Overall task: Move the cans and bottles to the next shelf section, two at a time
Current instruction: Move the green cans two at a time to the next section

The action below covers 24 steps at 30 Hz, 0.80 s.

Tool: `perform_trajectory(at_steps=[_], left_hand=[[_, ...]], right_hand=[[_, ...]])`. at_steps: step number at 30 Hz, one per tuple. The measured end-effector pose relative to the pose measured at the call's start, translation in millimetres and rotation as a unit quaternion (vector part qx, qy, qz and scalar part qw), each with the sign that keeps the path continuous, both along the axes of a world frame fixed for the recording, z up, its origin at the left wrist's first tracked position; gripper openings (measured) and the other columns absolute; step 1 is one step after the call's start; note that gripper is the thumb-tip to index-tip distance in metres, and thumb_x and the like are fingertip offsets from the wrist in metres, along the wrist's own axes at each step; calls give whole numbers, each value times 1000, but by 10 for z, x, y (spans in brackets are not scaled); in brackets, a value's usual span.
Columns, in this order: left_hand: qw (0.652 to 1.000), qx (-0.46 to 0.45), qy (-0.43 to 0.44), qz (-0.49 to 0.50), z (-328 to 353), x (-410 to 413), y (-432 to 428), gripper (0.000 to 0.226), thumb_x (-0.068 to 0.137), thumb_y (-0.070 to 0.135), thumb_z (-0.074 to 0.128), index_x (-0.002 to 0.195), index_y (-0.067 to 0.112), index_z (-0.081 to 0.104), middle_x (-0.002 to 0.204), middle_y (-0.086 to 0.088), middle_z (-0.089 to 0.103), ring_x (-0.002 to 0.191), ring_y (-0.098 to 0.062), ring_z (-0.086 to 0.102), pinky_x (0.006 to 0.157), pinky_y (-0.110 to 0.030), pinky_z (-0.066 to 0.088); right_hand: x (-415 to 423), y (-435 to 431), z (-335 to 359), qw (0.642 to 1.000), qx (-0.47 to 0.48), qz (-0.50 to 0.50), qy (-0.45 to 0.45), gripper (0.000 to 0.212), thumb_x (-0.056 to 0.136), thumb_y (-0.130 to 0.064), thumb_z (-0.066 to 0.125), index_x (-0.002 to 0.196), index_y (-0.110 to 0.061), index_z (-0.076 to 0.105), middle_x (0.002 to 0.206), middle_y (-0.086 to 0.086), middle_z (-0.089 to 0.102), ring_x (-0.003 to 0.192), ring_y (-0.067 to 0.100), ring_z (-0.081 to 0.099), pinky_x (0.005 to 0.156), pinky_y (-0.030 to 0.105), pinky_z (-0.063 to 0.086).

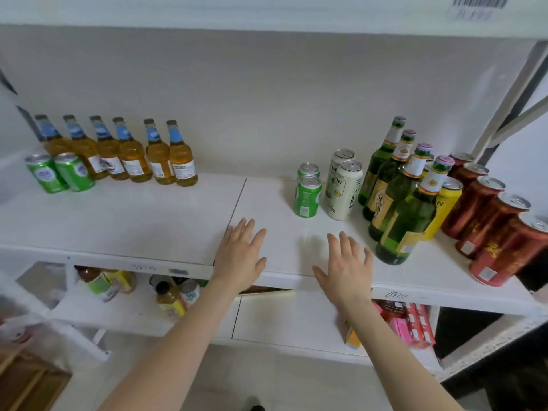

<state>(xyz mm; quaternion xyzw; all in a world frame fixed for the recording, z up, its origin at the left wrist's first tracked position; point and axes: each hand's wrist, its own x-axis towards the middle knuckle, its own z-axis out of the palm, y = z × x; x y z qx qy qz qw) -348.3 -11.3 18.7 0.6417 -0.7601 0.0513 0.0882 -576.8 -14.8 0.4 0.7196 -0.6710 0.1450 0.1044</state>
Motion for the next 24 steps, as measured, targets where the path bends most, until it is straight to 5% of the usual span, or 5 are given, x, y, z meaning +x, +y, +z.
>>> perform_trajectory(at_steps=[8, 12, 24], left_hand=[[998, -2, -20, 52, 260, 323, 760, 65, 100, 52, 35, 156, 22, 17, 165, -10, 10, 153, -28, 3, 123, -45, 2], [997, -5, -22, 78, 336, 700, 902, 67, 100, 55, 31, 156, 23, 16, 165, -9, 9, 153, -28, 2, 122, -45, 0], [993, 37, -74, 82, 413, 2547, 966, 68, 100, 57, 29, 157, 25, 10, 166, -9, 5, 153, -28, -2, 123, -49, 1]], right_hand=[[384, 584, 234, 1000, 21, 2, 20, 75, 84, -51, 68, 145, -15, 43, 154, 13, 42, 143, 32, 37, 113, 57, 27], [777, 695, 271, 1000, 16, -6, 11, 78, 70, -47, 83, 133, -11, 58, 141, 17, 56, 131, 36, 52, 104, 60, 39], [2520, 752, 247, 999, 30, -19, -31, 81, 63, -46, 88, 129, -8, 61, 137, 18, 59, 127, 37, 55, 101, 61, 40]])
